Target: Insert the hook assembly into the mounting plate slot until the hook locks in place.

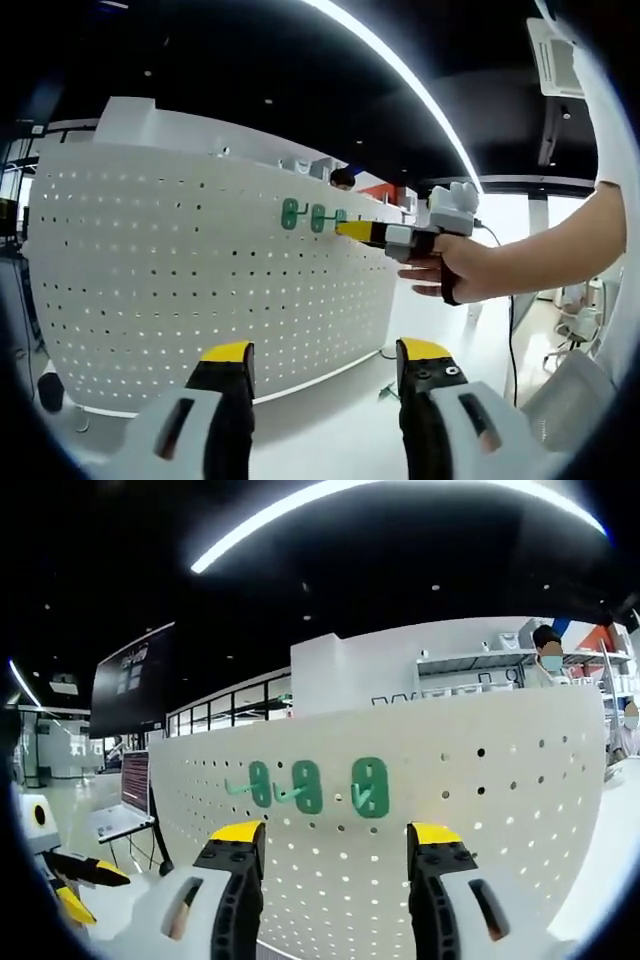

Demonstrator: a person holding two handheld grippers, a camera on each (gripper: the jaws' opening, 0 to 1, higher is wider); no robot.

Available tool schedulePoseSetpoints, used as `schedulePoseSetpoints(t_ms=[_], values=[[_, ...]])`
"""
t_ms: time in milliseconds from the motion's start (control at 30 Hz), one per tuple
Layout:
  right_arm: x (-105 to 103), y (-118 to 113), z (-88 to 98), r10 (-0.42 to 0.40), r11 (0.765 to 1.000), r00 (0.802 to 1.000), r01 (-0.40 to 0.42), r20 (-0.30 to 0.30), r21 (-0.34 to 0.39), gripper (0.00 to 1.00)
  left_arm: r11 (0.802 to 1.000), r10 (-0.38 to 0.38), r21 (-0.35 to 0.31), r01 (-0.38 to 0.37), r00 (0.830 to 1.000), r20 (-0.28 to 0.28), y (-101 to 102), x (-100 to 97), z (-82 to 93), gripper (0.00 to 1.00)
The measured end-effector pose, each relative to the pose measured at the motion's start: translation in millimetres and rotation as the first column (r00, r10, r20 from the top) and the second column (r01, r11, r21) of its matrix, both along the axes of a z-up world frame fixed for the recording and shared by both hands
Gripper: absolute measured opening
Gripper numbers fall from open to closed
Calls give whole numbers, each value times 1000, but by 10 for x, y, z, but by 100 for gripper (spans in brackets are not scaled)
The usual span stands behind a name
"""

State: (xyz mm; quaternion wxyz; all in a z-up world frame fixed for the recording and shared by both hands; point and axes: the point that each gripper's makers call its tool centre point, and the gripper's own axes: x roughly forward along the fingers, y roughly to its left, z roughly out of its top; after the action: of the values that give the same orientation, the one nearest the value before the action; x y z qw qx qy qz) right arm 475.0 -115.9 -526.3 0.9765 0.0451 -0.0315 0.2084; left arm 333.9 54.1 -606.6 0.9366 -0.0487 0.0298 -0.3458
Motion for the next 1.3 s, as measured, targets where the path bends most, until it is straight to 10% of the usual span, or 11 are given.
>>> schedulePoseSetpoints(t_ms=[1300], values=[[-828, 277, -317, 172, 982, 984, -169, 36, -87, 57, 1000, 4, -11, -4, 1000, -1, 76, -51, -10, 61]])
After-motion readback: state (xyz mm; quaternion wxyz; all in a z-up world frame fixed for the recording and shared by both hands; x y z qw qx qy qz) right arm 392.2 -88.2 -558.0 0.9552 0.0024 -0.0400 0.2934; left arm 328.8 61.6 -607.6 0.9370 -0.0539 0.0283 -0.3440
